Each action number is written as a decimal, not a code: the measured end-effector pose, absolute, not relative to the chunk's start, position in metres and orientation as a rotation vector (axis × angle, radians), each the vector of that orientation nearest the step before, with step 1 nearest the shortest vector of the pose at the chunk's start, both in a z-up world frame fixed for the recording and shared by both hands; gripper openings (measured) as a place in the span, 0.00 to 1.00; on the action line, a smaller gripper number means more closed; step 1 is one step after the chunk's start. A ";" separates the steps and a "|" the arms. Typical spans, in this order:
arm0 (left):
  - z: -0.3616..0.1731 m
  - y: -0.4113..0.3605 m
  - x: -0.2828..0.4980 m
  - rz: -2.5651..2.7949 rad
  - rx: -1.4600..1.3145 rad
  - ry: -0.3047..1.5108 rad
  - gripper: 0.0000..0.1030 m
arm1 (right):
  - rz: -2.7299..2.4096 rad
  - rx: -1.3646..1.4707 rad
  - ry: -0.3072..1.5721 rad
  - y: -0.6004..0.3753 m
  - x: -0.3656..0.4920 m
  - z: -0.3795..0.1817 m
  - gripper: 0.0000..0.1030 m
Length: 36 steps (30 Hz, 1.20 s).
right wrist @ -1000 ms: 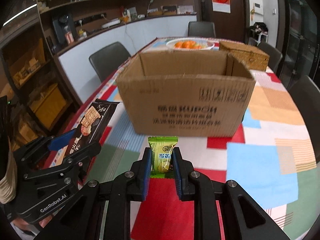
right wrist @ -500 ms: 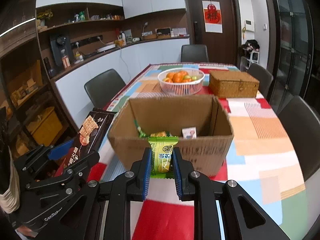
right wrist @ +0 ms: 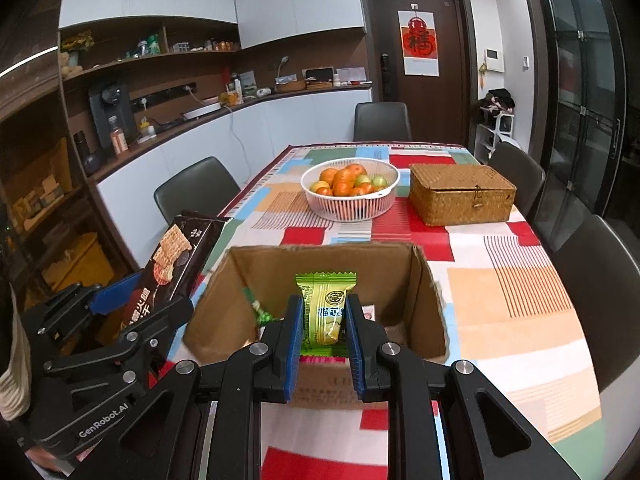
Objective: Organize snacks
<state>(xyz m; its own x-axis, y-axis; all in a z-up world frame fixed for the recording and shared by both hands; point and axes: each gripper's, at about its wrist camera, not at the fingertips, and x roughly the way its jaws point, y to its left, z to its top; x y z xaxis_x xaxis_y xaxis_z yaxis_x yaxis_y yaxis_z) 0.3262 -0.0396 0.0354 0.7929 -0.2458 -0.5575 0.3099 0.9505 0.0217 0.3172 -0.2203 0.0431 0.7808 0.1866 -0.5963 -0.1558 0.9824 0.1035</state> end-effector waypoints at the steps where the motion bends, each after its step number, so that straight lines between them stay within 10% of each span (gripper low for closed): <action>1: 0.035 -0.041 0.332 -0.299 0.113 0.590 0.48 | 0.186 0.051 0.652 -0.221 0.322 0.043 0.21; 15: 0.009 -0.062 0.379 -0.247 0.148 0.657 0.61 | 0.126 0.054 0.717 -0.238 0.375 0.025 0.22; 25: 0.023 -0.051 0.336 -0.216 0.152 0.597 0.74 | 0.085 0.048 0.707 -0.241 0.352 0.021 0.53; 36: 0.056 -0.041 0.251 -0.214 0.154 0.455 0.89 | 0.067 0.041 0.596 -0.240 0.271 0.045 0.61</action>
